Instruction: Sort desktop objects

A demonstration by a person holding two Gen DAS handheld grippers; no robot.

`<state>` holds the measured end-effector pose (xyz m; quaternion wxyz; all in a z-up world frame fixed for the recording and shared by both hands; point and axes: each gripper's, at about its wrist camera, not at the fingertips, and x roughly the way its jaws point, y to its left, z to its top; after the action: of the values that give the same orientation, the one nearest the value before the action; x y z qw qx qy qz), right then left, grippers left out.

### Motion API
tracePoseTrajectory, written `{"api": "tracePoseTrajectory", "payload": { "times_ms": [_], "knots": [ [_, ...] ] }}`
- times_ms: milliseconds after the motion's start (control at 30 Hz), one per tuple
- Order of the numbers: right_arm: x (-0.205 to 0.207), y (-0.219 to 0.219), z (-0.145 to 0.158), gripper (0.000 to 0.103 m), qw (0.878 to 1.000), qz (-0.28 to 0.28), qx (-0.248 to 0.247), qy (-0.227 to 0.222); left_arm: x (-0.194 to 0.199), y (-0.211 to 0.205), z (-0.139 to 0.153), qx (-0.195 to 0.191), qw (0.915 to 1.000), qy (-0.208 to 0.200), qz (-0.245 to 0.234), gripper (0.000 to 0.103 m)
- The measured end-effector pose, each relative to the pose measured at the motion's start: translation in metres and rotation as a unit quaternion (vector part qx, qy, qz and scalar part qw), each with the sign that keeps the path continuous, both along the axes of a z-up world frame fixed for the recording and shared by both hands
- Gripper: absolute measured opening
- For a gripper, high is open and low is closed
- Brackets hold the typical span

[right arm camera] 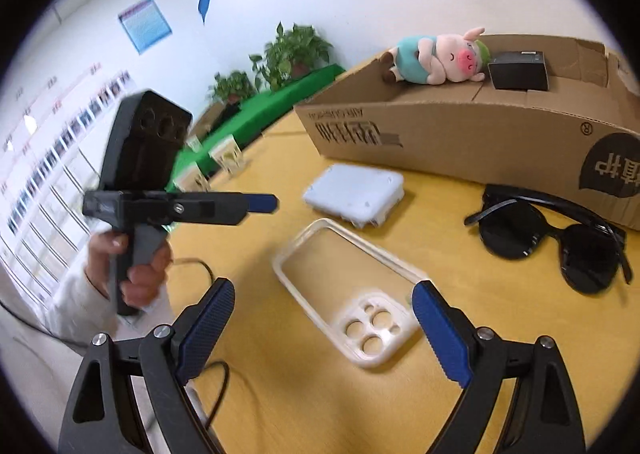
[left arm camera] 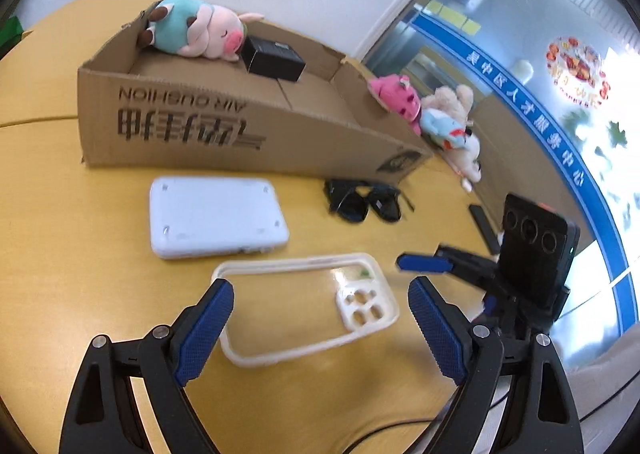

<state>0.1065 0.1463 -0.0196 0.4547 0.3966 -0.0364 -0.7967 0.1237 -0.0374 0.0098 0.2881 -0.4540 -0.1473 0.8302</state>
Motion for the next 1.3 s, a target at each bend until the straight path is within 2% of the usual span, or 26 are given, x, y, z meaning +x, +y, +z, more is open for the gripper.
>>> {"api": "tracePoseTrajectory", "payload": {
  "times_ms": [133,267,333,367,400,500,567,700,800,933,1033,1167,1300],
  "knots": [
    [-0.002,0.004,-0.009,0.091,0.998,-0.035,0.051,0.001,0.0,-0.007,-0.014,-0.015,0.9995,-0.022,0.019,0.089],
    [-0.007,0.001,-0.016,0.066,0.994,-0.052,0.09,0.013,-0.006,-0.003,-0.032,-0.062,0.9968,-0.044,0.024,0.085],
    [-0.007,-0.005,-0.021,0.065,0.992,-0.049,0.118,0.021,-0.007,-0.002,-0.039,-0.065,0.9963,-0.052,0.022,0.071],
    [-0.008,-0.01,-0.026,0.057,0.989,-0.047,0.136,0.025,-0.007,-0.002,-0.038,-0.067,0.9965,-0.044,0.026,0.069],
    [-0.008,-0.013,-0.03,0.047,0.988,-0.044,0.147,0.025,-0.007,-0.003,-0.04,-0.063,0.9965,-0.049,0.024,0.06],
    [-0.003,-0.015,-0.032,0.034,0.985,-0.038,0.162,0.043,-0.004,-0.001,-0.04,-0.084,0.9953,-0.04,0.026,0.044],
    [-0.002,-0.014,-0.032,0.03,0.983,-0.041,0.17,0.049,-0.003,0.0,-0.04,-0.105,0.9935,-0.035,0.028,0.035],
    [-0.007,-0.004,-0.031,0.024,0.982,-0.069,0.17,0.043,-0.003,0.005,-0.042,-0.102,0.9937,-0.039,0.028,0.015],
    [-0.013,0.013,-0.029,0.019,0.981,-0.098,0.164,0.038,-0.002,0.015,-0.039,-0.093,0.9949,-0.031,0.022,0.009],
    [-0.022,0.034,-0.013,0.015,0.979,-0.135,0.143,0.047,-0.007,0.031,-0.023,-0.078,0.9968,-0.006,0.015,0.007],
    [-0.032,0.045,0.007,0.015,0.975,-0.162,0.132,0.07,-0.016,0.038,0.0,-0.071,0.9972,0.023,0.007,0.007],
    [-0.049,0.055,0.047,0.015,0.97,-0.189,0.104,0.11,-0.036,0.047,0.039,-0.06,0.9958,0.07,0.008,0.007],
    [-0.075,0.055,0.091,0.015,0.961,-0.208,0.091,0.159,-0.063,0.052,0.087,-0.063,0.9901,0.126,0.01,0.007]
  ]
}}
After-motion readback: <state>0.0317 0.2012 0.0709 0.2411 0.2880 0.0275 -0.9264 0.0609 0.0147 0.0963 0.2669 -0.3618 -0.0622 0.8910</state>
